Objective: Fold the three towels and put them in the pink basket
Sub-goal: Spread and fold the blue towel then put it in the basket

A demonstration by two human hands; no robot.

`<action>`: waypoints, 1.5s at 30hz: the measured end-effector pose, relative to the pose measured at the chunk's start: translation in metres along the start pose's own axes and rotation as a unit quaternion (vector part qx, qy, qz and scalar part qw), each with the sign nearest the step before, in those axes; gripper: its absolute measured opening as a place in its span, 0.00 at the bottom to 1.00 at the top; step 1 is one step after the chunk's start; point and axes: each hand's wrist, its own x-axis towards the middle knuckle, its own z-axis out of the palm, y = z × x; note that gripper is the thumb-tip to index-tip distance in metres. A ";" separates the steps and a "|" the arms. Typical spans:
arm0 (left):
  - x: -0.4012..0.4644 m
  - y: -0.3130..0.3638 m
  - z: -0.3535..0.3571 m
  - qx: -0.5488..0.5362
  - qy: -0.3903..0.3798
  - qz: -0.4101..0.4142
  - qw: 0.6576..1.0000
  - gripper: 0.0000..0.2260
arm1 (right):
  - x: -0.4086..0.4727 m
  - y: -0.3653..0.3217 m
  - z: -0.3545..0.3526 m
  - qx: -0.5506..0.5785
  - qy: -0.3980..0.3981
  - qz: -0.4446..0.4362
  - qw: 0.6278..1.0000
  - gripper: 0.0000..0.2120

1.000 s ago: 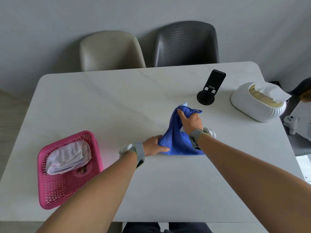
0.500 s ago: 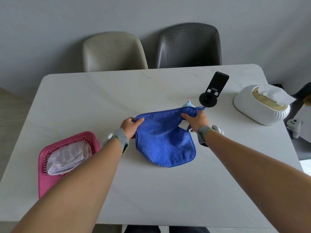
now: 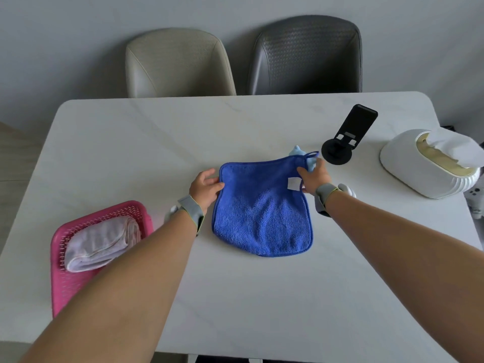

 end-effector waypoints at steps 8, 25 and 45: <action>0.005 -0.035 -0.007 0.115 -0.020 -0.053 0.992 0.49 | -0.002 0.009 0.003 0.008 0.016 0.018 1.000 0.39; -0.058 -0.070 -0.026 0.287 -0.046 -0.083 0.953 0.20 | -0.094 0.109 0.008 -0.088 -0.006 0.118 0.989 0.19; -0.097 -0.097 0.011 0.719 -0.179 0.267 0.616 0.12 | -0.159 0.122 0.069 -0.518 -0.090 -0.312 0.791 0.10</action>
